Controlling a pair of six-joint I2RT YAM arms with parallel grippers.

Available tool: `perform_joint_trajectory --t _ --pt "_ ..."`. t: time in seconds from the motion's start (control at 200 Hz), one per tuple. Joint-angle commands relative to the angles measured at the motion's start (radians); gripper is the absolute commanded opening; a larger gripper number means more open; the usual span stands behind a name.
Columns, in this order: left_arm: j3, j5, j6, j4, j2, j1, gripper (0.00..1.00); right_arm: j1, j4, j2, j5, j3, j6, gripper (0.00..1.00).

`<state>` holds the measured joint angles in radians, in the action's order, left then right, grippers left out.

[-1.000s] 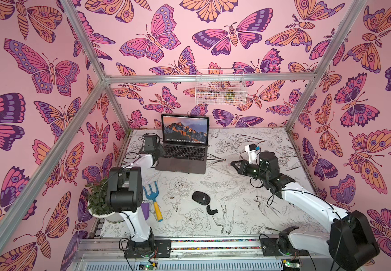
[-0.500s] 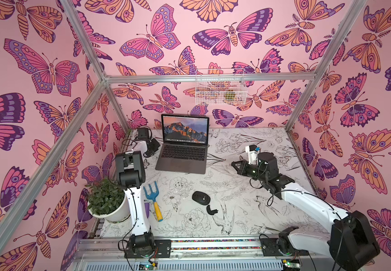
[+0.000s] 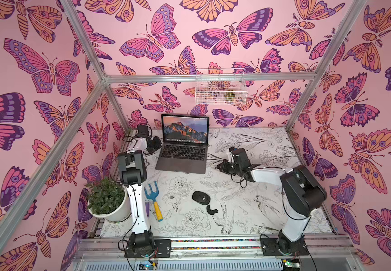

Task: Insert the wireless mouse receiver into the laptop
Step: Adjust the laptop at the center of the board.

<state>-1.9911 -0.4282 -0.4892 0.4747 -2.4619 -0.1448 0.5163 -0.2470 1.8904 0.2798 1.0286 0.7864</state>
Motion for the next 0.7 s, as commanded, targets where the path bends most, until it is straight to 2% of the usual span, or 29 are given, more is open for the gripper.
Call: perform_joint_trajectory --t 0.0,0.135,0.305,0.491,0.591,0.696 --pt "-0.029 -0.054 0.033 0.139 -0.073 0.014 0.04 0.013 0.0 0.091 -0.037 0.097 0.051 0.0" --pt "-0.104 -0.053 0.055 0.198 -0.113 0.029 0.04 0.03 0.064 0.169 -0.11 0.18 0.037 0.0" --pt "-0.119 -0.059 0.05 0.203 -0.128 0.031 0.04 0.059 0.05 0.236 -0.061 0.232 0.045 0.0" --pt "-0.212 -0.243 0.134 0.231 -0.188 0.057 0.04 0.118 0.048 0.233 -0.052 0.213 0.048 0.0" --pt "-0.274 -0.277 0.188 0.292 -0.216 0.081 0.04 0.158 0.038 0.221 -0.058 0.189 0.056 0.0" --pt "-0.276 -0.289 0.247 0.322 -0.206 0.109 0.06 0.201 0.019 0.181 -0.091 0.131 0.063 0.0"
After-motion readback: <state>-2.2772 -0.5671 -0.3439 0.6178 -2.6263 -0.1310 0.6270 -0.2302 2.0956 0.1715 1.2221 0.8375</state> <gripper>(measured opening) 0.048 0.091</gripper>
